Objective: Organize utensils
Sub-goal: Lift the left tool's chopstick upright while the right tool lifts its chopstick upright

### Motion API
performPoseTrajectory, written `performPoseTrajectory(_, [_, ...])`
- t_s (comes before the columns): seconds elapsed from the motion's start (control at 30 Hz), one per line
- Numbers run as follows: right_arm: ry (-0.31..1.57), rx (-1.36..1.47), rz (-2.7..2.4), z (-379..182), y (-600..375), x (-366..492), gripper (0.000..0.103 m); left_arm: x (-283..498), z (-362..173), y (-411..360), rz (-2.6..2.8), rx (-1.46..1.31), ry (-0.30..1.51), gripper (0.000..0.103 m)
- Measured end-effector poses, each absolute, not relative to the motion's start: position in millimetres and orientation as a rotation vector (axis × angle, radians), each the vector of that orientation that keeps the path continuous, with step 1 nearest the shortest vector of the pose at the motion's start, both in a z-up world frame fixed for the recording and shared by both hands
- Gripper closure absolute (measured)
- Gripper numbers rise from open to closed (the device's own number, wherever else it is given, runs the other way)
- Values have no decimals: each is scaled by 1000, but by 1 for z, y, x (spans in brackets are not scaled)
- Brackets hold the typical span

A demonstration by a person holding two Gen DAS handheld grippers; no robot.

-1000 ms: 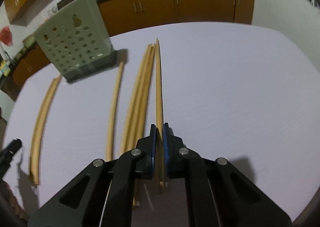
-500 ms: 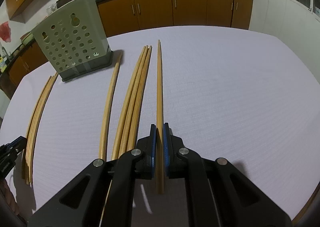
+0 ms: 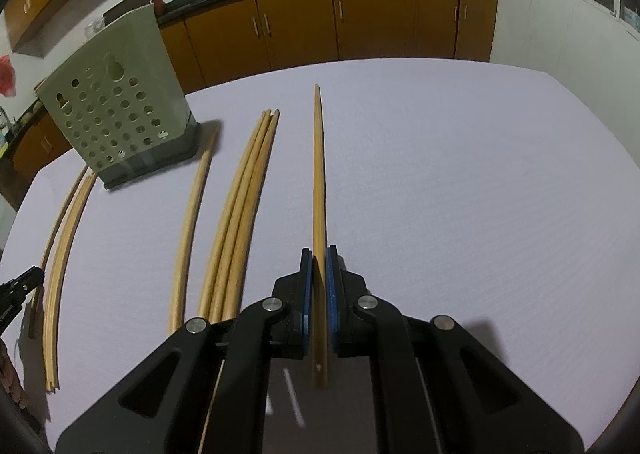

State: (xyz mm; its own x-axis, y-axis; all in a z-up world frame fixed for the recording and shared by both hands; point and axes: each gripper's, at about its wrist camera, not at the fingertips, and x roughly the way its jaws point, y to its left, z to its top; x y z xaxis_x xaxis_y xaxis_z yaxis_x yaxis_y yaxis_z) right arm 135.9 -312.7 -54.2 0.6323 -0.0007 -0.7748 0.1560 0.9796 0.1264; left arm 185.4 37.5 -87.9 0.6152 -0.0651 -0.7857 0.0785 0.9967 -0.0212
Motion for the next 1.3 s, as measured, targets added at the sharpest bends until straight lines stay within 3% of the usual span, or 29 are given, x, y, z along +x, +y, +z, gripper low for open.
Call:
performPoseTrajectory(0.53, [859, 177, -79, -43, -313, 114, 95, 167, -80, 36, -81, 25, 881, 95])
performPoseTrajectory(0.9, [538, 131, -107, 58, -327, 99, 95, 159, 33, 66, -49, -51, 549, 95])
performPoseTrajectory(1.3, [457, 142, -121, 89, -334, 118, 96, 173, 78, 67, -52, -51, 454, 96])
